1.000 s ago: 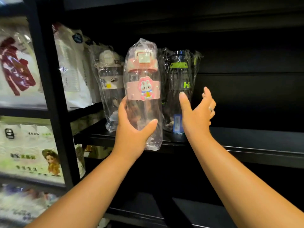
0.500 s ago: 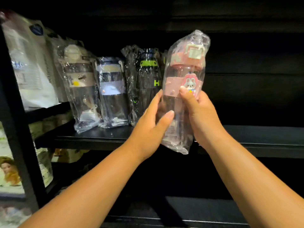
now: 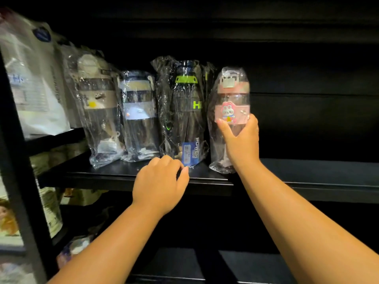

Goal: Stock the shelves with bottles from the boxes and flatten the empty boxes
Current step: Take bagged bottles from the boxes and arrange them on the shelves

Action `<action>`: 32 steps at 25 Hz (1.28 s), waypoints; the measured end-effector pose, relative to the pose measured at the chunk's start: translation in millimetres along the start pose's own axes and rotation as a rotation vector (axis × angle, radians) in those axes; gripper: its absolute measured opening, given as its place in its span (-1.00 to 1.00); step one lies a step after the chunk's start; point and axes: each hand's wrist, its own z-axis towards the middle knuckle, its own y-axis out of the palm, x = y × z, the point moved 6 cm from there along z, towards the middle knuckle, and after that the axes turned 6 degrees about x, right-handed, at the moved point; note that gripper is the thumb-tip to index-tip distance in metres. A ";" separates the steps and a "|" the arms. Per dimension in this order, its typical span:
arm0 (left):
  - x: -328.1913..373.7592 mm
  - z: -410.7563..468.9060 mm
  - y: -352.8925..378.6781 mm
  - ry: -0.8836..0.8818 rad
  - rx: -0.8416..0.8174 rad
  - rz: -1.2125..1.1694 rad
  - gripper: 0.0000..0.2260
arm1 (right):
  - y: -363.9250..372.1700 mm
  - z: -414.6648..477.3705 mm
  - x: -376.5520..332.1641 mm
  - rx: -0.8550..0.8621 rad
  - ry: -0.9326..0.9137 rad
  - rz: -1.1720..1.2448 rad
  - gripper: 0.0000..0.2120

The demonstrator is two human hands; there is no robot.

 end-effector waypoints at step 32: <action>-162.1 -409.3 30.4 -0.089 -0.379 -0.272 -0.53 | 28.7 -496.4 69.7 -0.635 0.005 -0.938 -0.30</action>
